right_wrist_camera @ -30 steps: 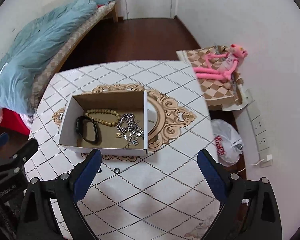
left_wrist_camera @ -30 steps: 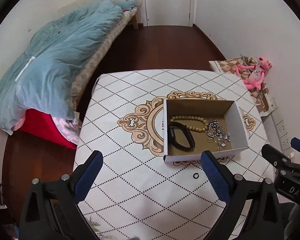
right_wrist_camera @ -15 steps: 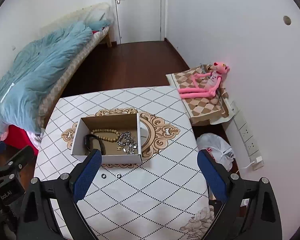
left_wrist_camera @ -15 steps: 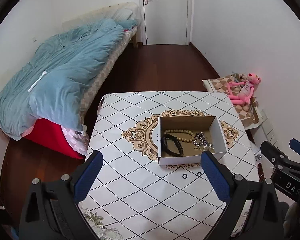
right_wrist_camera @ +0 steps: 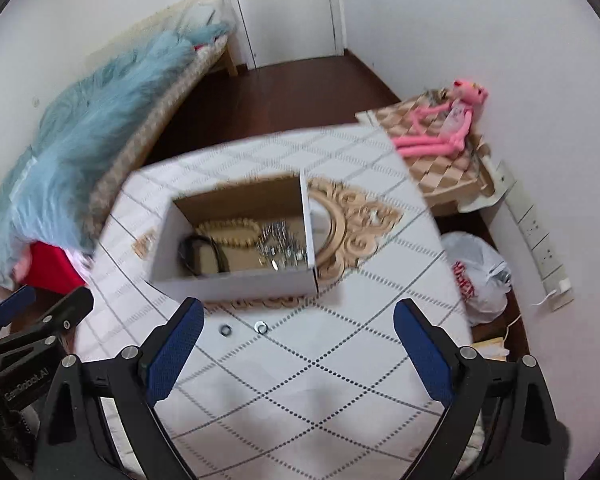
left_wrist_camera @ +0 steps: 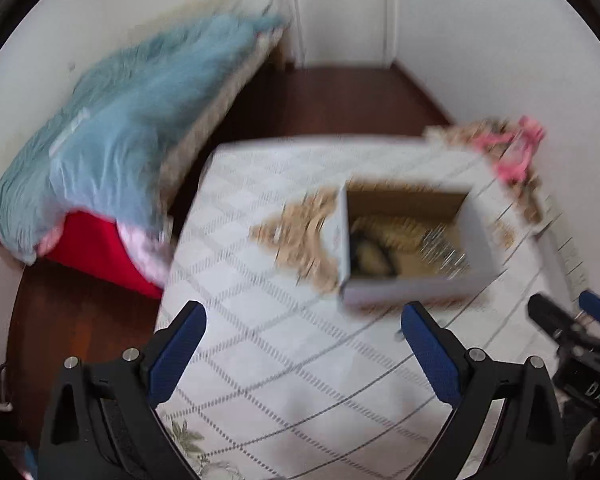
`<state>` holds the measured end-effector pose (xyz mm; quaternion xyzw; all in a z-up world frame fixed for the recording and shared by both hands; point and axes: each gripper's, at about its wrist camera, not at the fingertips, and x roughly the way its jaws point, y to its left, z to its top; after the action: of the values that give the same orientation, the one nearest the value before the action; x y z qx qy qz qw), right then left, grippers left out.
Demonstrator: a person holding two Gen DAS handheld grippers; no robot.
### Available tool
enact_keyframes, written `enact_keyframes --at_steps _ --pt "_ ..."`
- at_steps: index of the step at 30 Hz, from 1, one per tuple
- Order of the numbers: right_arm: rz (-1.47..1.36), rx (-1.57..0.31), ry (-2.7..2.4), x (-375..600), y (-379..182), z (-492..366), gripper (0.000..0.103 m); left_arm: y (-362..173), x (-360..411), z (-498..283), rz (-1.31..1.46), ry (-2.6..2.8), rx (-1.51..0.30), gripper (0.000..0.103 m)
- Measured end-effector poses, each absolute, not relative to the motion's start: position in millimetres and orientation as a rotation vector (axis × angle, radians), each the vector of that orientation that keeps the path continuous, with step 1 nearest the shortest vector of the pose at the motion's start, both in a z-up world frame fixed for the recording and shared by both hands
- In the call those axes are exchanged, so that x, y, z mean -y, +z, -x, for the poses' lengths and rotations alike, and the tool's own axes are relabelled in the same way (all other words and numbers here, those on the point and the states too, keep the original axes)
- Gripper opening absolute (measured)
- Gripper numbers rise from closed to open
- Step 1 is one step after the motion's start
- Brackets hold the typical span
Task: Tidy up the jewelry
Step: 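Grasp a small black ring with the right tool while the left tool grasps the other black ring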
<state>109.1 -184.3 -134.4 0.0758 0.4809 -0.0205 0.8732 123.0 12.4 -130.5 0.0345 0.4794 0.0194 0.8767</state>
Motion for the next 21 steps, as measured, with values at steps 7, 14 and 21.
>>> enact_keyframes --at_steps 7,14,21 --pt "-0.154 -1.134 0.039 158.2 -226.5 -129.7 0.057 -214.0 -32.7 -133.5 -0.100 0.110 -1.169 0.100" --pt "-0.083 -1.125 0.032 133.6 -257.1 -141.9 0.055 -233.6 -42.2 -139.6 -0.091 0.125 -1.205 0.100" --pt "0.018 -1.099 0.025 122.7 -260.5 -139.1 0.013 -236.8 -27.4 -146.8 -0.106 0.088 -1.199 0.100"
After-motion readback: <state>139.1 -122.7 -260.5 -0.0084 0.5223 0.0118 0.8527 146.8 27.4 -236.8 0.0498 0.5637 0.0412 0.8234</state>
